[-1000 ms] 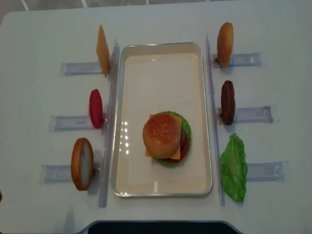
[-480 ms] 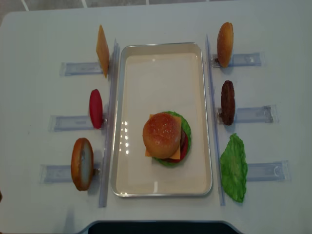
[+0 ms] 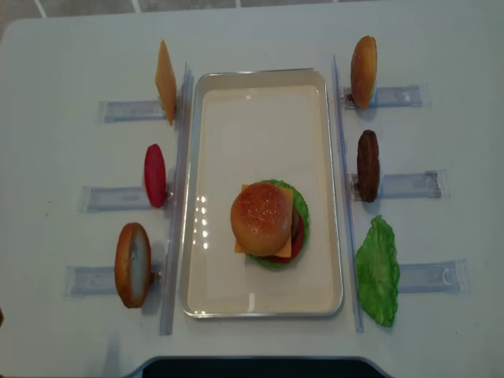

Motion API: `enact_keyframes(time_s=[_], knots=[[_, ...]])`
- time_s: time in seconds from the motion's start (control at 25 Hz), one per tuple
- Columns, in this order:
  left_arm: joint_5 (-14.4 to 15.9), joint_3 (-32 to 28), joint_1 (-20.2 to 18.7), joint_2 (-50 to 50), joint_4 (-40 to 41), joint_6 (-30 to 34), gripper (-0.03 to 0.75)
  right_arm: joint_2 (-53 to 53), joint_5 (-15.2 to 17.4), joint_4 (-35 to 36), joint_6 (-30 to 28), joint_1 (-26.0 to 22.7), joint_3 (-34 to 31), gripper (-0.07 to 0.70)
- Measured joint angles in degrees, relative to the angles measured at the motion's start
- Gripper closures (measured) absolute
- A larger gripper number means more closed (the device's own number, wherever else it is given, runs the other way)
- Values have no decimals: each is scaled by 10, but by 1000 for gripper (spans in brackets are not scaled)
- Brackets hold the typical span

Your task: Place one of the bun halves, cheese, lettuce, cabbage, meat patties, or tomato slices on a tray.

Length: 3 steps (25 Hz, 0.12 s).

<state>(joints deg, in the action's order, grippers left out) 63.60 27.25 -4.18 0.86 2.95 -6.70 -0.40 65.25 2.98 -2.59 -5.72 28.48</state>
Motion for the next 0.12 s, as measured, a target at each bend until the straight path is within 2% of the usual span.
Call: enact_keyframes(time_s=[0.12], knots=[[0, 0, 0, 0, 0, 0, 715, 0, 0, 0, 0, 0, 0, 210]])
